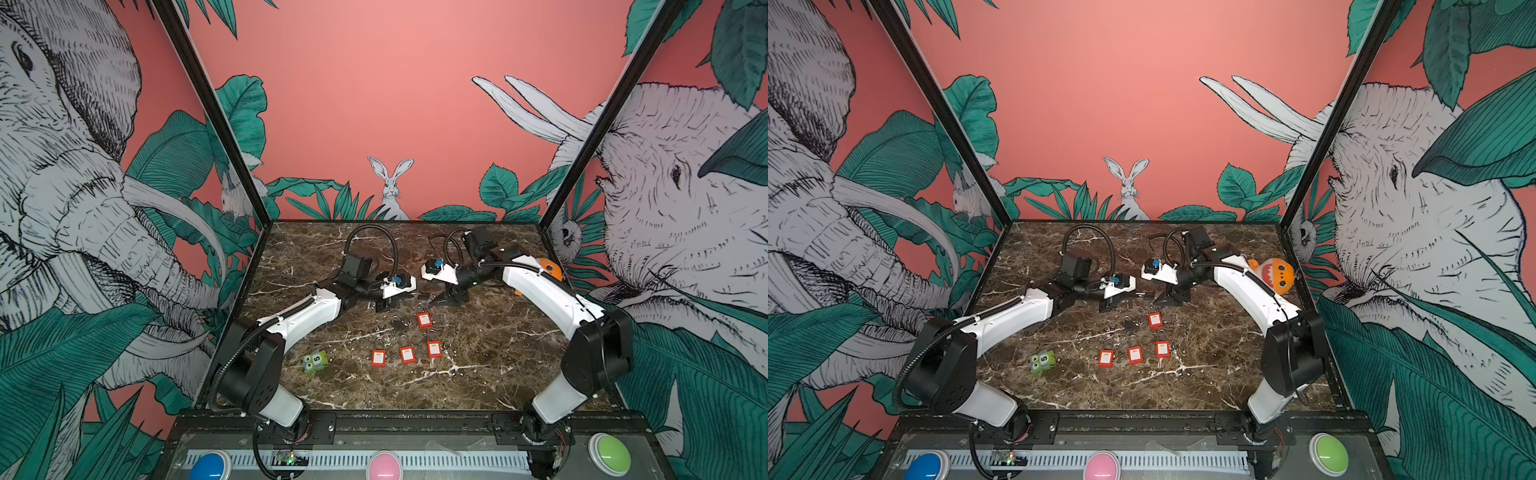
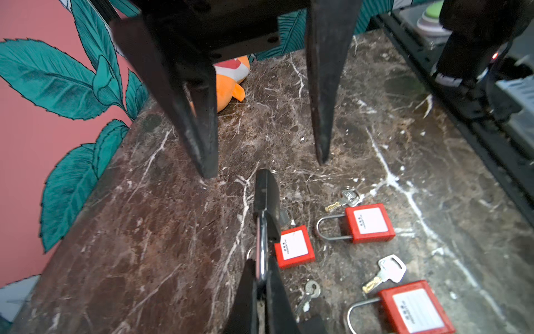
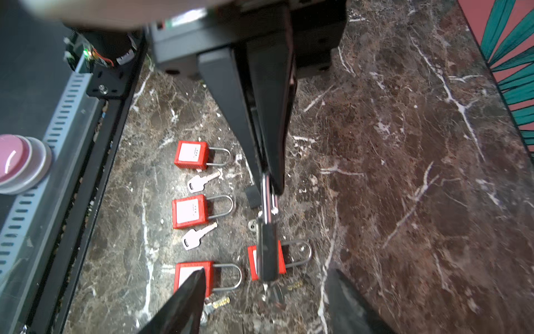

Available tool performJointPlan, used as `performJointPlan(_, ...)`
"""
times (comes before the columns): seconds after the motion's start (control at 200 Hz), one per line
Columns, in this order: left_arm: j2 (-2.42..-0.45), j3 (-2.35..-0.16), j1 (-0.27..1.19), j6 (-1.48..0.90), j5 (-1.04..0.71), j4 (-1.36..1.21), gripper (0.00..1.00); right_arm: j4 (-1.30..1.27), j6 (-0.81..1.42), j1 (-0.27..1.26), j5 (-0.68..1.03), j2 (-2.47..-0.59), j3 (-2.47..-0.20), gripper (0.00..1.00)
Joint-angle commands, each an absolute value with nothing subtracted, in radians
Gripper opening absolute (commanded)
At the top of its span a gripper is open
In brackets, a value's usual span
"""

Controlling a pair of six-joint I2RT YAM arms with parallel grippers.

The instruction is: Lock with the key

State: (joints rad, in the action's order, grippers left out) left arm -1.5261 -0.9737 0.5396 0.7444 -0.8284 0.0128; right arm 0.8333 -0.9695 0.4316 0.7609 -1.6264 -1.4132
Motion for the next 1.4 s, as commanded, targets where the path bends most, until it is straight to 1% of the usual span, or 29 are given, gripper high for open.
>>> performJointPlan(0.0,-1.536,-1.006,0.532,0.595,-0.937,-0.043,0.00,0.854,-0.977,0.430,0.757,-1.587,-1.386,0.57)
performJointPlan(0.095,-1.548,-1.007,0.532,0.555,-0.966,-0.067,0.00,0.826,-0.961,0.431,0.779,-1.580,-1.372,0.51)
performJointPlan(0.37,-1.560,-0.993,0.532,0.494,-1.007,-0.130,0.00,0.791,-0.956,0.431,0.809,-1.594,-1.376,0.39)
performJointPlan(0.42,-1.563,-0.992,0.532,0.482,-1.014,-0.142,0.00,0.785,-0.963,0.431,0.812,-1.620,-1.372,0.35)
performJointPlan(0.505,-1.570,-0.999,0.534,0.477,-1.022,-0.139,0.00,0.781,-0.966,0.432,0.826,-1.623,-1.367,0.31)
performJointPlan(0.66,-1.581,-1.006,0.538,0.480,-1.034,-0.137,0.00,0.781,-0.973,0.431,0.840,-1.627,-1.368,0.17)
performJointPlan(0.775,-1.591,-1.019,0.544,0.484,-1.042,-0.130,0.00,0.800,-0.995,0.431,0.842,-1.628,-1.375,0.09)
performJointPlan(0.9,-1.602,-1.031,0.553,0.495,-1.038,-0.126,0.00,0.810,-1.008,0.431,0.876,-1.629,-1.386,0.05)
performJointPlan(1.055,-1.615,-1.033,0.568,0.493,-1.045,-0.161,0.00,0.811,-1.009,0.435,0.935,-1.637,-1.394,0.03)
performJointPlan(1.195,-1.645,-1.052,0.586,0.473,-1.076,-0.184,0.00,0.804,-1.016,0.448,0.915,-1.646,-1.402,0.00)
performJointPlan(1.391,-1.697,-1.063,0.610,0.384,-1.117,-0.293,0.00,0.737,-0.997,0.474,0.883,-1.647,-1.398,0.00)
